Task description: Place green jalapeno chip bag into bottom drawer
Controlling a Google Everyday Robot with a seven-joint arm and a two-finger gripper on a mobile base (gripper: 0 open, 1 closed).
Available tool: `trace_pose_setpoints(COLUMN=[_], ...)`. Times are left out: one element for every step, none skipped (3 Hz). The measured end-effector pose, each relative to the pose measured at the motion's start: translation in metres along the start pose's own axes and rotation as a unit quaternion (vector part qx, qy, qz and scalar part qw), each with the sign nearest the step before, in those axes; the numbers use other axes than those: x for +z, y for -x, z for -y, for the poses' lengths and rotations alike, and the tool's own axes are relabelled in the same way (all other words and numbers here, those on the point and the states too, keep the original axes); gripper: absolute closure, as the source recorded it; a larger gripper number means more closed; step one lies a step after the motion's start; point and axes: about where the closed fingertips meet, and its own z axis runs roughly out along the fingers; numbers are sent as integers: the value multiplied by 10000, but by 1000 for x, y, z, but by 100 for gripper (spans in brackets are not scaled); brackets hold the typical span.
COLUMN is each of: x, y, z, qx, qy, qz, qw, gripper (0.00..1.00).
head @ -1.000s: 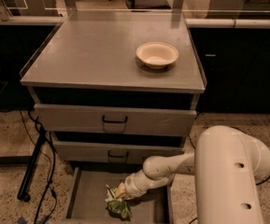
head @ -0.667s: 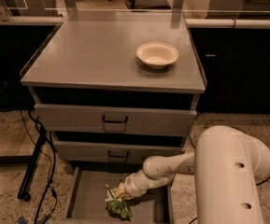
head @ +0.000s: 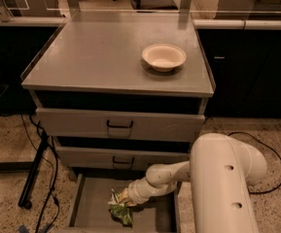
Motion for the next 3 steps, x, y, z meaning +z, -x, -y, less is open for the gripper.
trace_pose_setpoints(x=[5, 5, 23], y=[7, 7, 12], z=[8, 8, 20], qx=[254, 254, 505], qy=[40, 40, -72], qz=[55, 55, -3], qw=[9997, 9997, 9987], gripper=[100, 100, 100])
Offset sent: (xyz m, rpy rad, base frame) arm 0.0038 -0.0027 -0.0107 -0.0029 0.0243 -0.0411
